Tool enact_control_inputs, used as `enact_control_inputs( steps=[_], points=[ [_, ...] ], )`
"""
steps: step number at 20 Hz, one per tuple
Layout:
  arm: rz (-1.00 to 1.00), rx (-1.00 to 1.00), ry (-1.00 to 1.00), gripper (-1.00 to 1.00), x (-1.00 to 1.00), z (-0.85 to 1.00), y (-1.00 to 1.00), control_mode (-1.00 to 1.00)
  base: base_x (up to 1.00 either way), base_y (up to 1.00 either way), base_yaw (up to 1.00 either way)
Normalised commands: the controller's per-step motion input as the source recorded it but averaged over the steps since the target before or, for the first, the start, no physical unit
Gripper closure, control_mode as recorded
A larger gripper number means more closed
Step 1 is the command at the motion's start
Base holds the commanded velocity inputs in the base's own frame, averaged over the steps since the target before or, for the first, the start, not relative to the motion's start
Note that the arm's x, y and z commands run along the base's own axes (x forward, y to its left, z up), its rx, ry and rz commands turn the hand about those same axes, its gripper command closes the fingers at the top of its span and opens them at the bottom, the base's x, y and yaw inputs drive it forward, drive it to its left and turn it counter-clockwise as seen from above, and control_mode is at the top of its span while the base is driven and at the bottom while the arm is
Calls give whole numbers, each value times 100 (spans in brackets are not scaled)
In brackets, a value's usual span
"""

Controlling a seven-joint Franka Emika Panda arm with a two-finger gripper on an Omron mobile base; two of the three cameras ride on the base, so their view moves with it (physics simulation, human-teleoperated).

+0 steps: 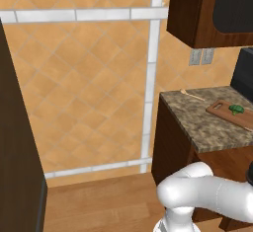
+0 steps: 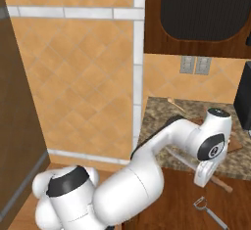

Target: Place the appropriate cutting tool for cutting the broccoli skin on the cutting board.

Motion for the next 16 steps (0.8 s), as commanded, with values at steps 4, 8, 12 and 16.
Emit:
enact_control_inputs(
  steps=[4, 8, 12, 16],
  points=[
    [0, 3, 0, 100, 95, 4, -15, -100, 0, 0, 0],
    [0, 0, -14, 100, 78, -13, 0, -100, 0, 0, 0],
    [0, -2, -34, 100, 49, -17, 0, -100, 0, 0, 0],
    [0, 0, -27, 100, 63, -17, -7, -100, 0, 0, 0]
  ],
)
